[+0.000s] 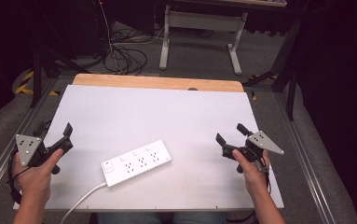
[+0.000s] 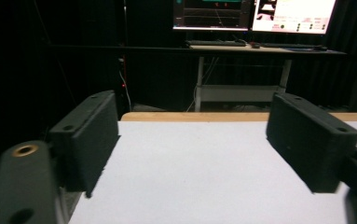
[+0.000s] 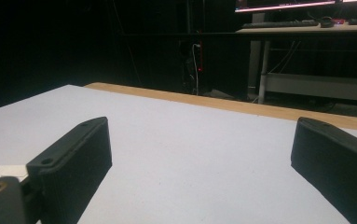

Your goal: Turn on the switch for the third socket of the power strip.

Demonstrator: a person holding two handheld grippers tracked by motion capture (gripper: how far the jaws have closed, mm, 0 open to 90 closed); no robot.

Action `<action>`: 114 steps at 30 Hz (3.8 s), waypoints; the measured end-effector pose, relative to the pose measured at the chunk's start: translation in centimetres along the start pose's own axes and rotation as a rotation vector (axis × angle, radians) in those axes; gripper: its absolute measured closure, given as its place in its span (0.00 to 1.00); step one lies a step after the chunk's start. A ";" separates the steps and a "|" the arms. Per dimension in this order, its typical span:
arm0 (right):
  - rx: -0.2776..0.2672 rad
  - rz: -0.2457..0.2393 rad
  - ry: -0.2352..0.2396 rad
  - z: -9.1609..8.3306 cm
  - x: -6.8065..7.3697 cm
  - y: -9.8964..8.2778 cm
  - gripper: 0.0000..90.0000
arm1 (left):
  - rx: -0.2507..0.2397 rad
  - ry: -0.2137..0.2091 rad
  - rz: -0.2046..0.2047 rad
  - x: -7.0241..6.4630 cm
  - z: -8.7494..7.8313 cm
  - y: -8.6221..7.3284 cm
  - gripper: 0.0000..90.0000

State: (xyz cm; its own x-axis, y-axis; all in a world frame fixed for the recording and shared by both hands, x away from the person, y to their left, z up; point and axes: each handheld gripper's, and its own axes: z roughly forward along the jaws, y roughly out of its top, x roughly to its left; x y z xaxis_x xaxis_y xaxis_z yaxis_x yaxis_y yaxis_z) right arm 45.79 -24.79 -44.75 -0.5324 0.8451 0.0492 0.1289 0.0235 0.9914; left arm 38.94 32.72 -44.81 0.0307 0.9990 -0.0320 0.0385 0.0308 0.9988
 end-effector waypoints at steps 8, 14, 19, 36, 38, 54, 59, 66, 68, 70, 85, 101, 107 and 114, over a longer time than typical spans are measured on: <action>-0.005 0.011 0.002 0.0 0.0 0.0 0.06 | 0.015 -0.051 -0.038 0.7 -0.8 0.7 0.62; -0.005 0.009 0.003 0.0 0.0 0.0 0.06 | 0.007 -0.073 -0.064 0.8 -0.9 0.8 0.72; -0.005 0.010 0.004 0.0 0.0 0.0 0.06 | 0.003 -0.093 -0.068 0.9 -0.9 0.9 0.82; -0.005 0.012 0.009 0.0 0.1 0.0 0.06 | 0.007 -0.082 -0.005 0.8 -1.0 0.9 1.00; -0.003 0.010 0.009 0.0 0.1 0.0 0.06 | 0.009 -0.085 0.000 0.8 -1.0 0.8 1.00; 0.002 0.013 0.011 0.1 0.1 -0.1 0.07 | 0.025 -0.124 0.000 0.7 -0.8 0.8 1.00; -0.002 0.011 0.009 -0.1 0.1 0.0 0.07 | 0.028 -0.144 0.014 0.3 -0.6 0.8 1.00; 0.002 0.015 0.008 -0.2 0.0 -0.1 0.07 | 0.029 -0.160 0.016 0.1 -0.3 0.8 1.00; 0.004 0.014 0.008 -0.2 0.1 -0.1 0.07 | 0.031 -0.165 0.020 0.0 -0.3 0.8 1.00; 0.005 0.012 0.009 -0.2 0.1 -0.1 0.07 | 0.031 -0.165 0.026 0.0 -0.2 0.8 1.00; 0.012 0.008 0.010 -0.2 0.1 -0.2 0.07 | 0.039 -0.202 0.051 -0.6 0.1 0.8 1.00; 0.013 0.008 0.002 -0.4 0.0 -0.3 0.07 | 0.055 -0.255 0.071 -1.5 0.5 0.8 1.00; 0.014 0.007 -0.002 -0.5 -0.1 -0.3 0.07 | 0.062 -0.271 0.081 -1.7 0.7 0.8 1.00; 0.015 0.010 -0.001 -0.5 -0.1 -0.4 0.07 | 0.070 -0.300 0.095 -2.2 0.8 0.7 1.00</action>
State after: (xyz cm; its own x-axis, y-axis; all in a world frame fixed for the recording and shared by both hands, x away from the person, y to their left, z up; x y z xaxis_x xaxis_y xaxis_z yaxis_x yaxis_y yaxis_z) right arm 45.40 -25.15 -45.06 -0.5300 0.8460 0.0586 0.1465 0.0233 0.9889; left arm 39.73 30.56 -44.03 0.3303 0.9430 0.0412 0.0897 -0.0748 0.9932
